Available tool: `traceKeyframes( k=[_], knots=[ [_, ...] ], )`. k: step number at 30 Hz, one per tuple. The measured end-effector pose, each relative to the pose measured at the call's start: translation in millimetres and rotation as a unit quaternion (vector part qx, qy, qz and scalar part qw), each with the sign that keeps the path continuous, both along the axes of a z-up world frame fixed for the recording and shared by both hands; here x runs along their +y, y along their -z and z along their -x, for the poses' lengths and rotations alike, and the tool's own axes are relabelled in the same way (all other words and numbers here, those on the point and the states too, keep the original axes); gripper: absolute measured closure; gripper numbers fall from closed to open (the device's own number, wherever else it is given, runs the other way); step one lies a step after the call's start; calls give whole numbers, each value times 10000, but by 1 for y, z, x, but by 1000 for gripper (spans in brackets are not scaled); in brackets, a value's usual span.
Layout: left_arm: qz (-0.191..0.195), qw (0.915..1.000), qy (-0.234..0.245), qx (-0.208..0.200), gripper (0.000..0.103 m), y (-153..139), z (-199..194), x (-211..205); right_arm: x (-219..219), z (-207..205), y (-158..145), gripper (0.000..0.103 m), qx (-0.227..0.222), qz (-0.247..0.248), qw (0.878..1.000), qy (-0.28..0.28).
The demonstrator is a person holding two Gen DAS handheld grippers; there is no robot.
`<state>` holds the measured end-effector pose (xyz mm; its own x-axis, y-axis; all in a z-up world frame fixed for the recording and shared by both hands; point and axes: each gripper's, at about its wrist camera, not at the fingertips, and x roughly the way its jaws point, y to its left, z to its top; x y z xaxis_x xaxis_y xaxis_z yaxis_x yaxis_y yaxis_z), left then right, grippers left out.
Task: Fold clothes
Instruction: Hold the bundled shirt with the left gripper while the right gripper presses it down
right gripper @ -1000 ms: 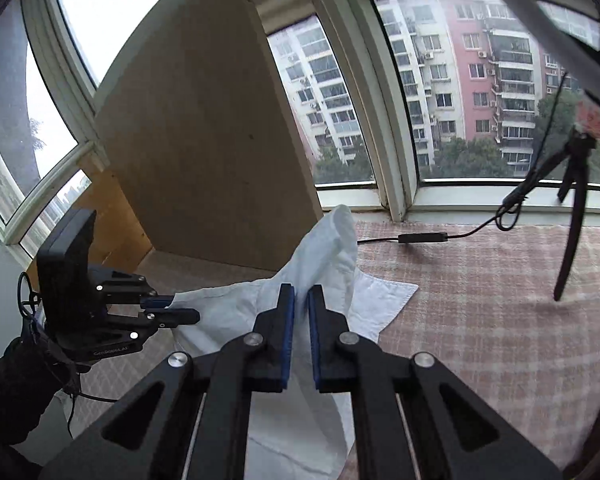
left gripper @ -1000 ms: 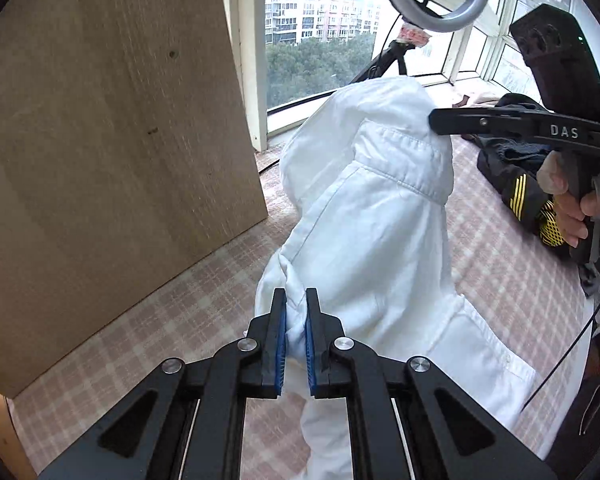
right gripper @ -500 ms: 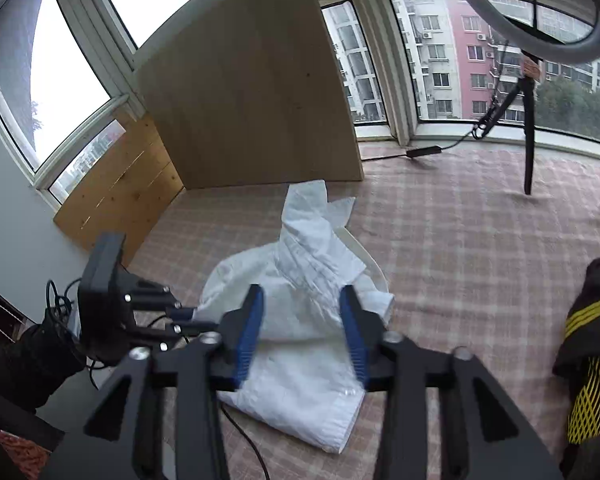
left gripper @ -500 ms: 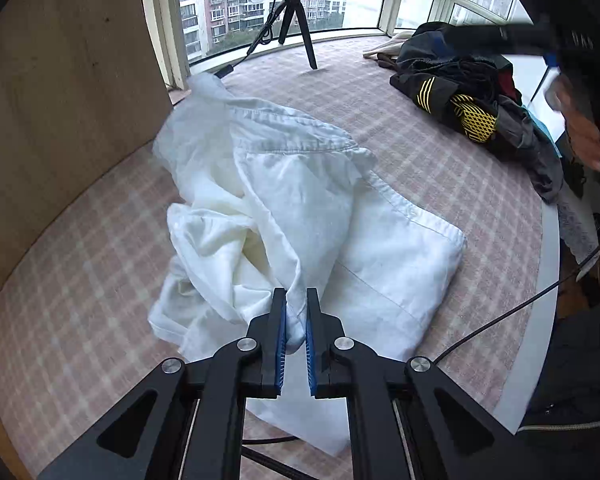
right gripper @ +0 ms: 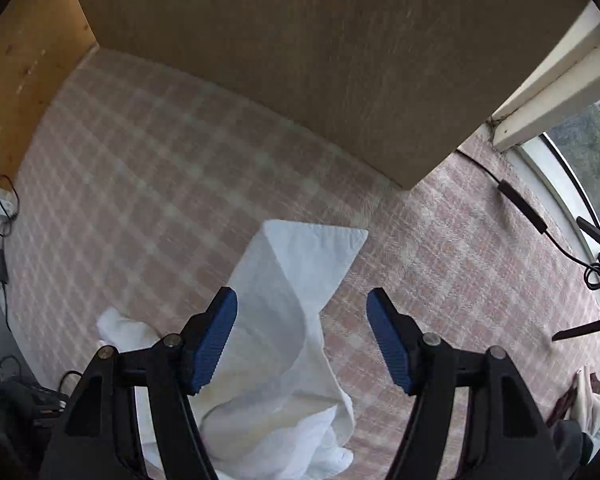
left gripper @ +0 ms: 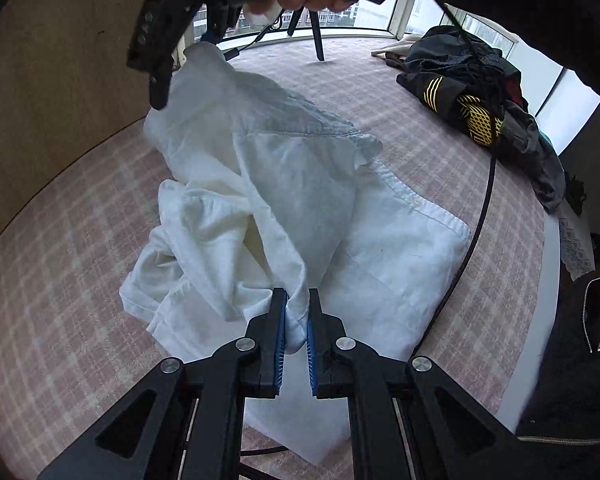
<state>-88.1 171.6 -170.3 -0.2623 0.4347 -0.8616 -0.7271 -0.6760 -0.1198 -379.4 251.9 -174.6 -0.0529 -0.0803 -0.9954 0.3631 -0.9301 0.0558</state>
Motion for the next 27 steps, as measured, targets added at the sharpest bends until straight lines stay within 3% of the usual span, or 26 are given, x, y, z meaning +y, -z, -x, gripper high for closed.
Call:
traceKeyframes(
  k=[1,2,3,4,7,10,12,15,18,22,27],
  knots=[
    [1,10000,-13,-10,95,0,1,-1,3,-3,6,44,-85,78,9999,-18],
    [-11,10000,-34,-34,95,-1,2,-3,7,-7,11,80,-158,167,9997,-26],
    [-21,10000,-43,-49,95,-1,3,-4,15,-16,4,101,-86,368,9993,73],
    [-15,10000,-36,-35,95,-3,4,-4,22,-26,-3,101,2,566,9983,168],
    [85,9999,-51,106,93,-13,7,-8,48,-86,-67,101,925,1203,9876,393],
    [97,9997,-165,157,85,-26,12,-16,76,-164,-137,101,1875,1948,9597,764],
    [34,9993,-268,240,78,-40,12,-27,84,-225,-173,101,2646,1894,9402,1004],
    [1,9985,-352,410,69,-61,6,-46,77,-304,-182,101,2999,1963,9273,1082],
    [68,9973,-420,597,67,-75,-3,-63,67,-356,-156,101,3056,1820,9249,1346],
    [275,9977,-238,574,66,-74,-13,-68,67,-380,-105,101,2706,1401,9373,1695],
    [309,9959,140,833,66,-82,-1,-36,82,-388,-94,101,2717,1433,9288,2071]
  ],
)
